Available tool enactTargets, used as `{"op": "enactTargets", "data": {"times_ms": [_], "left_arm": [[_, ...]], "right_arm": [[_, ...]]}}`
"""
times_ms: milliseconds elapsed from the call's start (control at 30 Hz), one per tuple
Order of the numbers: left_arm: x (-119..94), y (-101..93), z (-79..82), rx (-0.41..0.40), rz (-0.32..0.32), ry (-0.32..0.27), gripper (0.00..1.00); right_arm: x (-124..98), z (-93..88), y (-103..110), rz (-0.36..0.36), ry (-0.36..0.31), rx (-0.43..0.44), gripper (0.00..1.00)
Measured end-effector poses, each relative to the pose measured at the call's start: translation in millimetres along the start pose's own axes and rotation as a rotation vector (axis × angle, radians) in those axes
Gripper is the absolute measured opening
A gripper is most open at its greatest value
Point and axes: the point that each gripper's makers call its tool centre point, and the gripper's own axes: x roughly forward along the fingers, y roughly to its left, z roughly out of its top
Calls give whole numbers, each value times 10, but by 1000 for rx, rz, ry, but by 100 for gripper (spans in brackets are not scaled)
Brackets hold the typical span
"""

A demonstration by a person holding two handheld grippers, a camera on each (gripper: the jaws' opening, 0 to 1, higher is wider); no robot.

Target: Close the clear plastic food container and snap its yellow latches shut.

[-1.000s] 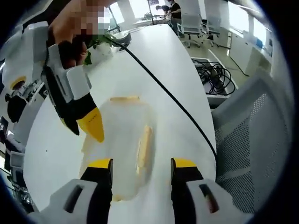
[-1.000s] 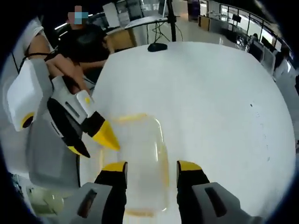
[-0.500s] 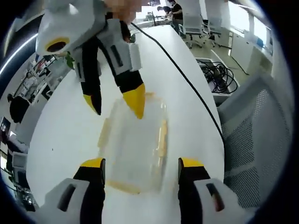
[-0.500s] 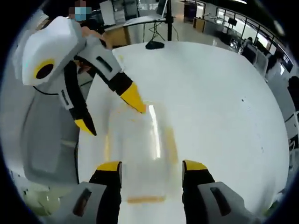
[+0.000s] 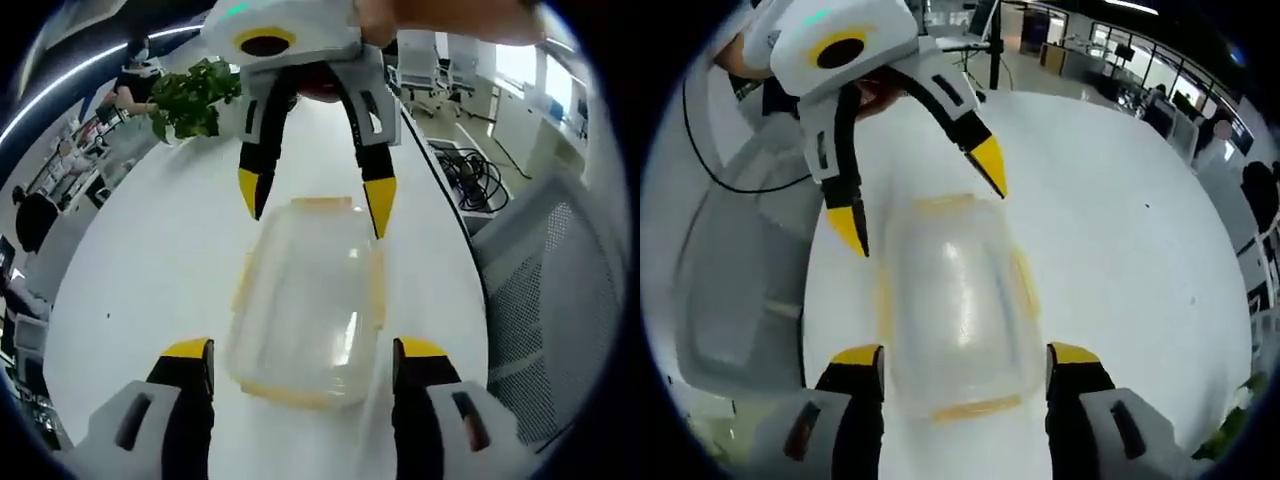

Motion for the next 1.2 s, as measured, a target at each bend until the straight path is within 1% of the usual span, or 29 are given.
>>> {"op": "enactTargets", "data": {"times_ms": [67,133,167,233,267,300,367,467,600,667,767,800,867,900,933,967,1200], "left_arm": [[25,18,-26,3,-6,6,76],[37,23,-44,10,-12,14,77],[39,27,-43,18,-15,12,78],[39,27,-24,28,-19,0,79],[61,33,-36,31,-23,4,79],[72,47,-48,36,-20,11,80],[107,67,-56,43,-18,14,80],[161,51,-63,43,-28,21,81],[233,41,-66,56,-40,25,81],[269,30,-80,58,-51,29,81],[310,13,-112,40,-70,43,82],[322,-11,-122,52,-85,42,82],[339,-14,-165,63,-92,60,83],[344,-52,-185,64,-114,66,83],[343,-36,-172,77,-103,59,82],[343,-23,-178,74,-95,64,82],[356,-31,-161,57,-93,68,81]], "right_arm": [[19,-12,15,-1,-3,2,67],[29,24,-3,-19,-25,-31,69],[41,10,7,-16,-20,-16,70],[55,3,12,-19,-23,-19,70],[67,6,-33,-46,-28,-38,71],[80,1,-33,-46,-29,-42,72],[121,-18,-31,-42,-24,-43,72],[161,-32,-30,-51,-9,-70,74],[209,-57,-34,-47,-8,-59,74],[245,-88,-27,-43,3,-66,75],[245,-85,-35,-44,7,-83,76],[244,-85,-36,-44,9,-86,76],[251,-92,-41,-39,12,-90,76],[252,-92,-42,-37,11,-92,76],[254,-97,-43,-34,14,-96,76],[253,-99,-47,-33,17,-100,76],[251,-122,-50,-34,29,-113,76]]}}
